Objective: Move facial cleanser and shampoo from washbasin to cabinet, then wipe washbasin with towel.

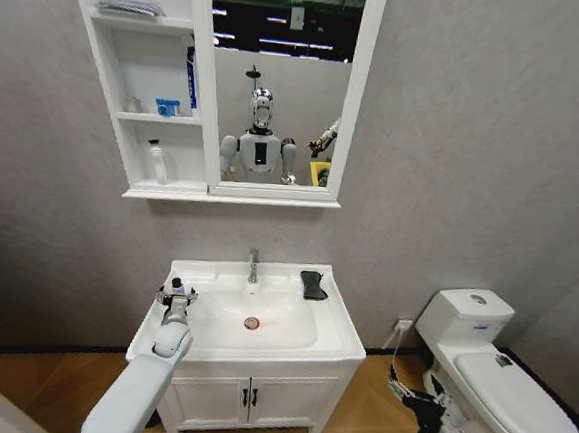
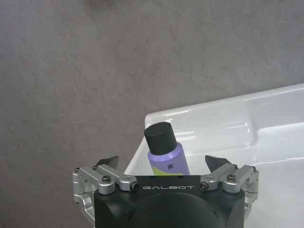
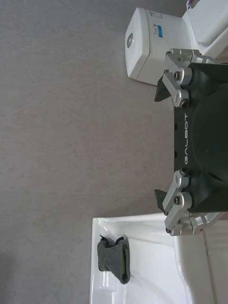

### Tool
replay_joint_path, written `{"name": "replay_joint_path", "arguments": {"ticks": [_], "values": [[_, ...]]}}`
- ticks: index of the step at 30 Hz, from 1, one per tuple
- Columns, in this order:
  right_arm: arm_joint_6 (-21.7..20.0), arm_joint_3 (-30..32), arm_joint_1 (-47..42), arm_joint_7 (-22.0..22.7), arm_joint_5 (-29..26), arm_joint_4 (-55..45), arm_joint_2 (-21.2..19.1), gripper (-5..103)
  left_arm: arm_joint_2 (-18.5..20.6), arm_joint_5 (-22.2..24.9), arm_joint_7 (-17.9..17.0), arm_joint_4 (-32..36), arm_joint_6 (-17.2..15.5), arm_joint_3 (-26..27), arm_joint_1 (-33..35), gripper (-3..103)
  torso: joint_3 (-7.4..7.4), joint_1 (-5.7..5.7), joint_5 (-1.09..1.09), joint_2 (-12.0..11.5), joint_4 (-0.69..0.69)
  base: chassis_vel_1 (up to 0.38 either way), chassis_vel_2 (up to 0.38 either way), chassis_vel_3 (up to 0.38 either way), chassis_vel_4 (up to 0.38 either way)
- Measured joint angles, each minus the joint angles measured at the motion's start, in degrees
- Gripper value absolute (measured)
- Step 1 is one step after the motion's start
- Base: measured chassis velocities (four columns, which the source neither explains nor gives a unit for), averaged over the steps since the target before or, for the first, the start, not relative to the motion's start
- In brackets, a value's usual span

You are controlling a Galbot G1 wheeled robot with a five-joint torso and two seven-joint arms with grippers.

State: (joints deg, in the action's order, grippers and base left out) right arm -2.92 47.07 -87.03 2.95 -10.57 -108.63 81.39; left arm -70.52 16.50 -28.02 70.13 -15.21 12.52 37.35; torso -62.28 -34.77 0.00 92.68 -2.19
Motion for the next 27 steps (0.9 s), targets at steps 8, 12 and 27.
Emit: {"name": "replay_joint_path", "arguments": {"ticks": [8,12,27], "values": [[-1.1,-1.4,1.5,-0.1,1.1,0.7,1.2,100,-2.7,5.9,-0.1,-5.4,-0.3,0.8,-3.5,100,0.0,0.0,0.0,0.0,-0.01,0.0,0.0,0.0,0.0],[-1.2,-1.4,1.4,-1.0,1.9,1.4,0.9,100,-3.2,6.7,-0.5,-8.5,0.1,1.7,-5.9,100,0.0,0.0,0.01,0.0,0.0,0.0,0.0,0.0,0.0],[-0.9,-1.1,0.9,-1.2,2.1,2.1,0.6,100,-4.3,6.0,-0.1,-14.4,1.0,2.7,-9.6,87,0.0,0.0,0.0,0.0,-0.01,0.0,0.0,0.0,0.0]]}}
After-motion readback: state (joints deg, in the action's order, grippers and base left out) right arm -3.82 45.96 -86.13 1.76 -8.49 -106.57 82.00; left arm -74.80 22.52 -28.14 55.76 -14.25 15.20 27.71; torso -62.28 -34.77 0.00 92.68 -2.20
